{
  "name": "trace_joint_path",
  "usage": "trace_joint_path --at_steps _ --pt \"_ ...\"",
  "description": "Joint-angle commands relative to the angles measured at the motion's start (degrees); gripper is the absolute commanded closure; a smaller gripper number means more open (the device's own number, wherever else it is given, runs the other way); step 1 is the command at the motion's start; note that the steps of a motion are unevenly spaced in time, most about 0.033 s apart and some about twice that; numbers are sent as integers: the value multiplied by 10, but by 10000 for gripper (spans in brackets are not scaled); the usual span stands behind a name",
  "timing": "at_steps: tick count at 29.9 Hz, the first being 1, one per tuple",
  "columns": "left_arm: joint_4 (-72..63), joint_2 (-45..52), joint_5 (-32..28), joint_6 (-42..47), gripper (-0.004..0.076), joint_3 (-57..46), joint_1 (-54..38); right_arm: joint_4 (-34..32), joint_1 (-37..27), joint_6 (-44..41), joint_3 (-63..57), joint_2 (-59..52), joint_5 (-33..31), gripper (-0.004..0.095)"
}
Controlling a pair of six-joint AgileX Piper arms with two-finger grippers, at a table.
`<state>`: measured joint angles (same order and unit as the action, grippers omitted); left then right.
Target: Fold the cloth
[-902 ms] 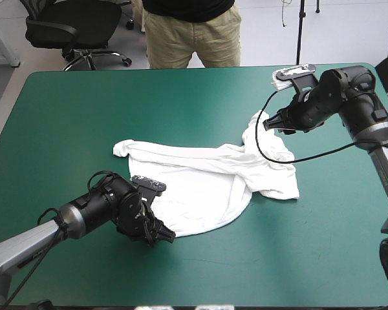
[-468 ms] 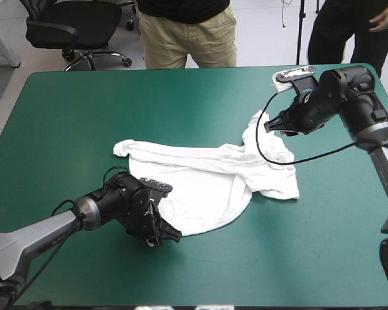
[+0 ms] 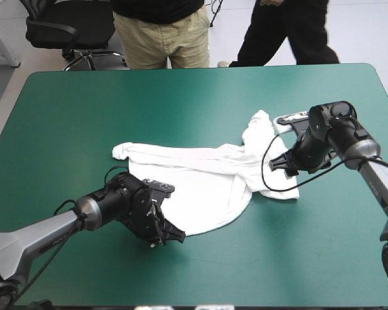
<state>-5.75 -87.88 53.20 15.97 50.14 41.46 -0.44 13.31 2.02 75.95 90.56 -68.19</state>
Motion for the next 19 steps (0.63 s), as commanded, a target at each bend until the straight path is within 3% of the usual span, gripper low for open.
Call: trace_joint_path --at_steps 1,11,19 --pt "18 -8 -23 2 735 -5 2 -11 -1 -9 -25 -25 39 368" --pt "16 -8 -22 -11 736 -5 2 -23 -1 -39 -84 20 104 368" --pt "16 -8 -17 -11 736 -5 2 -21 -1 -39 -84 75 107 394"
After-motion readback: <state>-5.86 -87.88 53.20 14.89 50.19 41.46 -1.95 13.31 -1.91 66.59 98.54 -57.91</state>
